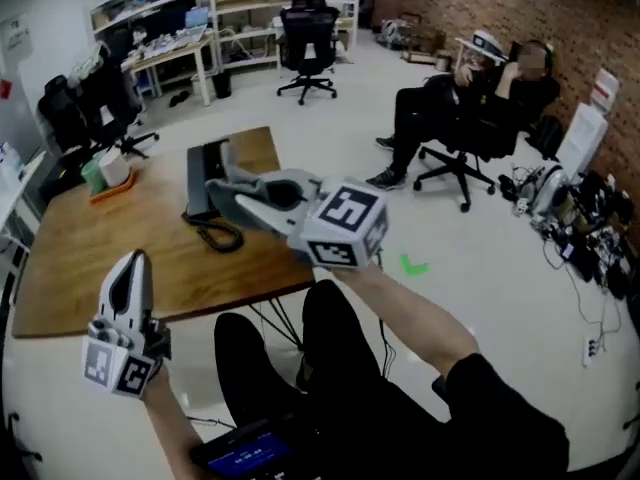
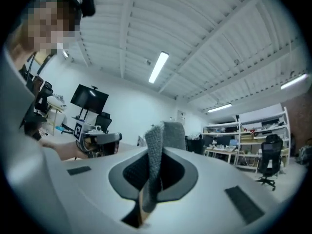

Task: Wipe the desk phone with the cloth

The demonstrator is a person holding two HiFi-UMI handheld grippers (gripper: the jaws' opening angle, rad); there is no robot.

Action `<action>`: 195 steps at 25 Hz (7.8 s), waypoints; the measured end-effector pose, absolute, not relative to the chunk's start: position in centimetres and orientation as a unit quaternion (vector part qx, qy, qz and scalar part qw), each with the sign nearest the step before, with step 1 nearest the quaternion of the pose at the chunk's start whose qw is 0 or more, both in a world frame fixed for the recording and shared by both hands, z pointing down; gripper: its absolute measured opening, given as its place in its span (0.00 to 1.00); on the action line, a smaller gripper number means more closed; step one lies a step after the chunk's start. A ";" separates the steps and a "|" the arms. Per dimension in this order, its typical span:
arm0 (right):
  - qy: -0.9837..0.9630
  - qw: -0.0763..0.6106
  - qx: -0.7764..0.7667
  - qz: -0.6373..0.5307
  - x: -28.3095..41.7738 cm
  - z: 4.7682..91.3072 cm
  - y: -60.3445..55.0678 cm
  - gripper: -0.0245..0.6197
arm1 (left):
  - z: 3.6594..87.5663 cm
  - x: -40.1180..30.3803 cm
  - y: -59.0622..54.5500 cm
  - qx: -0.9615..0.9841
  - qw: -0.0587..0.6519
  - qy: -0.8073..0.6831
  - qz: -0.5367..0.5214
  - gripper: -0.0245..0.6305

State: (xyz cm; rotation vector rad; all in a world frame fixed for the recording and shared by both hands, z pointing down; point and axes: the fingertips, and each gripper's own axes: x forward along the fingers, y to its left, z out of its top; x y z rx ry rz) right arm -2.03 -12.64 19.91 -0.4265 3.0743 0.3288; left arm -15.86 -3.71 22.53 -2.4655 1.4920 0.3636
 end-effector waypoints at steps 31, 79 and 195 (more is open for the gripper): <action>0.879 -0.312 -0.209 0.294 -21.3 32.4 -43.5 0.07 | 29.6 -21.0 -20.4 -0.817 0.044 0.572 0.050 0.02; 0.854 -0.347 -0.216 0.321 -18.7 30.9 -44.2 0.07 | 30.5 -20.5 -20.3 -0.839 0.036 0.540 0.057 0.02; 0.814 -0.375 -0.253 0.364 -12.6 30.4 -46.3 0.07 | 30.5 -19.9 -20.3 -0.850 0.027 0.524 0.052 0.02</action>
